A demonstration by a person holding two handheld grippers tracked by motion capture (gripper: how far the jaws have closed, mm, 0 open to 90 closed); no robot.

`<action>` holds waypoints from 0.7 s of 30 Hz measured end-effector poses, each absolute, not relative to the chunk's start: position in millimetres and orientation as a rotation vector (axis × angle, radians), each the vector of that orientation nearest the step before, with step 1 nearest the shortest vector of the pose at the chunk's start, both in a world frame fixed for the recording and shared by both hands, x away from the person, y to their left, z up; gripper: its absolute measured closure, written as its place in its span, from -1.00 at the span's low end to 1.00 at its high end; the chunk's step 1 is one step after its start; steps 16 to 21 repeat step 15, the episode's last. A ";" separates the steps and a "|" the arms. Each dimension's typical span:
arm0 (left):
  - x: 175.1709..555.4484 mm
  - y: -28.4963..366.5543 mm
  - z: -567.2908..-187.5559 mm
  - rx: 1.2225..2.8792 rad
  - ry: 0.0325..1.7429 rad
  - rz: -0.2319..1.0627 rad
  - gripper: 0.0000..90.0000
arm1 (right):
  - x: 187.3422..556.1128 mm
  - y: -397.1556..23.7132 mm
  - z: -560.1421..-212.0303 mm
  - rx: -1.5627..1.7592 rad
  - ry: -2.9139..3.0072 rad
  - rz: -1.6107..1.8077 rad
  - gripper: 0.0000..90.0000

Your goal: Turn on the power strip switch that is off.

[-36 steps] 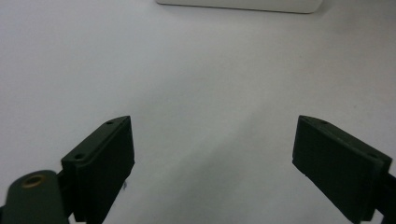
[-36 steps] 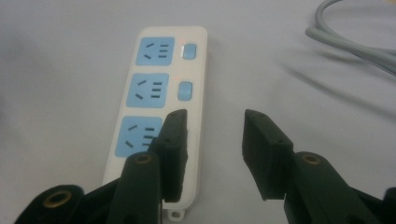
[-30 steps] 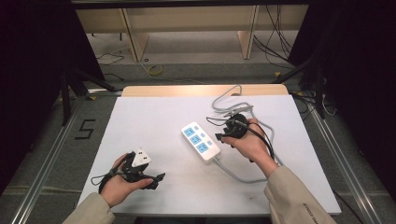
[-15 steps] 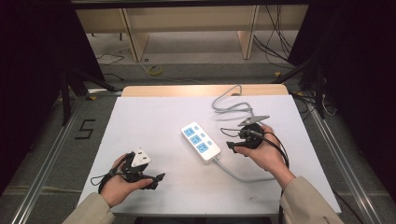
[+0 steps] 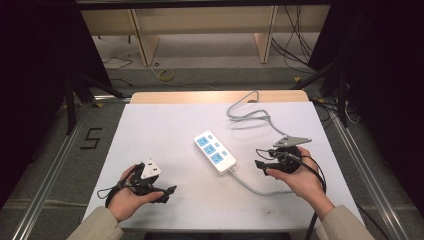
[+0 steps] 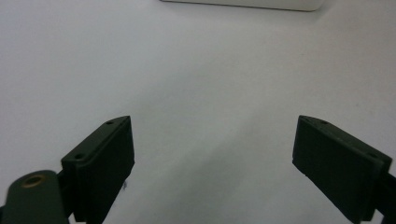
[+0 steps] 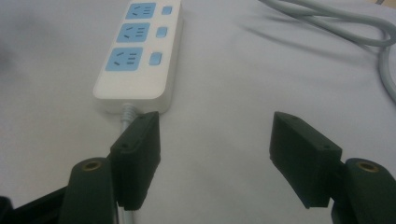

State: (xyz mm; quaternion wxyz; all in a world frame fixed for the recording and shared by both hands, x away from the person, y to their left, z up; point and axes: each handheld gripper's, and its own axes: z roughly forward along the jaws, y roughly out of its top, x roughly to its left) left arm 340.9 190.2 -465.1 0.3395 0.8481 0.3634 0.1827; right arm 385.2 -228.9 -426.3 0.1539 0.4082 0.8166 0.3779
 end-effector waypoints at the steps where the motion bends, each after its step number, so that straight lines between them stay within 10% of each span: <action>1: 340.9 190.2 -465.1 2.207 0.947 0.476 -0.72 | 382.5 -230.6 -427.2 1.171 2.337 1.091 -0.24; 21: 338.2 185.9 -462.5 2.176 0.969 0.454 -0.72 | 361.1 -239.6 -433.7 1.172 2.288 1.152 -0.26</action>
